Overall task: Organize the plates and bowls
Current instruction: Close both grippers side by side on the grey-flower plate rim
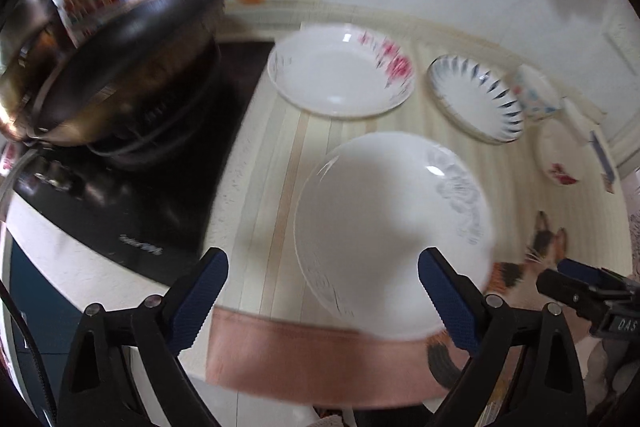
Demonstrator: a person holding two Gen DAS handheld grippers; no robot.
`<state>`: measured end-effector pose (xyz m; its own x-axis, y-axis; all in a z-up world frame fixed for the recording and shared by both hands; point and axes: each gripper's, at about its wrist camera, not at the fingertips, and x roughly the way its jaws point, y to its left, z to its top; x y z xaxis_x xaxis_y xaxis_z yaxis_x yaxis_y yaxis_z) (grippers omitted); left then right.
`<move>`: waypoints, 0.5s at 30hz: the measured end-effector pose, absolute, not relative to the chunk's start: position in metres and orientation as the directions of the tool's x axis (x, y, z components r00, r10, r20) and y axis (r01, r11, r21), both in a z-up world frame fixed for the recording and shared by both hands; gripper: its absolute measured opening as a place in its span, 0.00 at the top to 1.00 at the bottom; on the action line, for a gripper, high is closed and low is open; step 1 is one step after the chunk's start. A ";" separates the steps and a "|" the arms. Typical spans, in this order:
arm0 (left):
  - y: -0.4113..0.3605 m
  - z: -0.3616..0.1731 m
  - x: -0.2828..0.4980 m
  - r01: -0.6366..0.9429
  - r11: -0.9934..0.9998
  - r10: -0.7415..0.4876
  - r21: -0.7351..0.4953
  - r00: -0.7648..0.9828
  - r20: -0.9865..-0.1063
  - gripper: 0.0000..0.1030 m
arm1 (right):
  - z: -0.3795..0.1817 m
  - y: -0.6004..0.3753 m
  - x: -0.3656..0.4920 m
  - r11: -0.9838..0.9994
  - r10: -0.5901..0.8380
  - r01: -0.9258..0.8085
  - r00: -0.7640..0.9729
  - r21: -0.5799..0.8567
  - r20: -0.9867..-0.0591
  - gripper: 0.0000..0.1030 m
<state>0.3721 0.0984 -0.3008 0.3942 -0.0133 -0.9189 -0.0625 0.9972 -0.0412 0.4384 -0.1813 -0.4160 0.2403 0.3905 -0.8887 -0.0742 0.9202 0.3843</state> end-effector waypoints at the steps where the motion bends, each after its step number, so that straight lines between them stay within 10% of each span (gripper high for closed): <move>1: 0.099 -0.312 0.382 -0.067 0.997 -0.019 -0.048 0.374 -0.927 0.07 | -0.427 -0.177 0.451 0.918 0.395 -0.075 0.220 0.388 -0.892 0.06; 6: 0.111 -0.359 0.415 -0.093 0.993 -0.049 -0.076 0.269 -0.962 0.21 | -0.470 -0.160 0.496 0.907 0.421 -0.087 0.143 0.412 -0.896 0.19; 9: 0.113 -0.373 0.423 -0.091 0.991 -0.079 -0.102 0.233 -0.969 0.40 | -0.481 -0.153 0.506 0.897 0.441 -0.090 0.117 0.433 -0.890 0.34; 12: 0.115 -0.383 0.428 -0.091 0.987 -0.111 -0.131 0.199 -0.974 0.59 | -0.484 -0.144 0.517 0.880 0.471 -0.118 0.110 0.460 -0.875 0.71; 15: 0.116 -0.383 0.425 -0.090 0.989 -0.101 -0.121 0.197 -0.975 0.60 | -0.489 -0.139 0.518 0.887 0.459 -0.118 0.103 0.447 -0.882 0.75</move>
